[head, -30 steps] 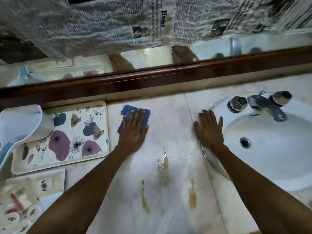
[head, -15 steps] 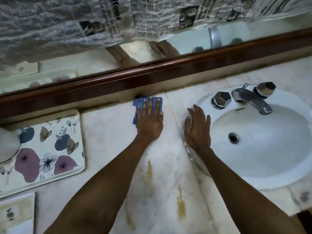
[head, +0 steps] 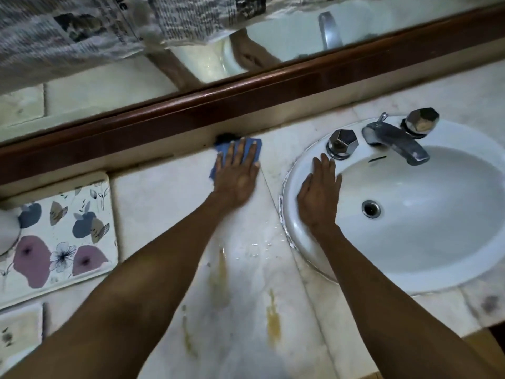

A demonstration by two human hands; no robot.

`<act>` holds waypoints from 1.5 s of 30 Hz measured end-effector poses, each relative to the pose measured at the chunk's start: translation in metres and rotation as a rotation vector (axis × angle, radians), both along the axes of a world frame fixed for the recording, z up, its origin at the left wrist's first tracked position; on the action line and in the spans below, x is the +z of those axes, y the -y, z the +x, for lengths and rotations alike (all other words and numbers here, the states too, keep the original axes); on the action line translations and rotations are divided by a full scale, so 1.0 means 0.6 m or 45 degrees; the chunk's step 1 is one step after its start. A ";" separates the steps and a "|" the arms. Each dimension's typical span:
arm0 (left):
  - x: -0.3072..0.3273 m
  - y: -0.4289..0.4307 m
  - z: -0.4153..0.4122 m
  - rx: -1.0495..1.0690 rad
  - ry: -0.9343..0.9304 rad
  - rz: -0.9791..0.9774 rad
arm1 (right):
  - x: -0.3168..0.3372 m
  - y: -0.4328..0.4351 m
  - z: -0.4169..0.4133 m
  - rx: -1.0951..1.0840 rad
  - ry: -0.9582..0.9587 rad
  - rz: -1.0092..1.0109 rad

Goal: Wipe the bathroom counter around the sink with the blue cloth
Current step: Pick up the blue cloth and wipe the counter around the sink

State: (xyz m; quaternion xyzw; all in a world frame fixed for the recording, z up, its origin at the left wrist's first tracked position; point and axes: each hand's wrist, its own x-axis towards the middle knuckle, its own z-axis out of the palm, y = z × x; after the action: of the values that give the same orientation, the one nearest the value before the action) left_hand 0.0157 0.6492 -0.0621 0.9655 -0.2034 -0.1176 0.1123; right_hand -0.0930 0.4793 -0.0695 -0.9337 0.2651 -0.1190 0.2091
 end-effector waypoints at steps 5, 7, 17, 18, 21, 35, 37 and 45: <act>-0.003 0.065 -0.067 -0.242 -0.064 -0.047 | -0.001 0.007 0.002 0.000 0.042 -0.014; -0.002 0.016 -0.111 -0.358 -0.047 -0.065 | 0.002 0.007 0.000 0.020 0.043 0.002; 0.002 -0.003 -0.048 -0.068 -0.057 -0.041 | 0.010 0.012 0.000 0.029 0.065 0.024; -0.001 0.011 -0.048 -0.027 -0.058 -0.034 | 0.010 0.014 0.002 0.025 0.072 0.018; -0.013 0.015 -0.085 -0.027 -0.040 -0.035 | 0.007 0.019 0.010 0.044 0.065 -0.002; 0.007 -0.079 -0.375 -0.309 -0.197 -0.042 | 0.029 0.024 -0.049 0.367 -0.262 -0.015; 0.014 -0.078 -0.339 -0.283 -0.194 -0.019 | 0.028 0.019 -0.076 0.407 -0.246 -0.003; 0.018 -0.063 -0.398 -0.296 -0.237 -0.124 | 0.027 0.004 -0.137 0.471 -0.238 0.059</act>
State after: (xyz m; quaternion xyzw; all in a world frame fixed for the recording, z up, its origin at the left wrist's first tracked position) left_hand -0.2230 0.6870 -0.0513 0.9138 -0.3079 -0.2088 0.1629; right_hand -0.1754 0.4768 -0.0534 -0.9684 0.1101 0.0145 0.2234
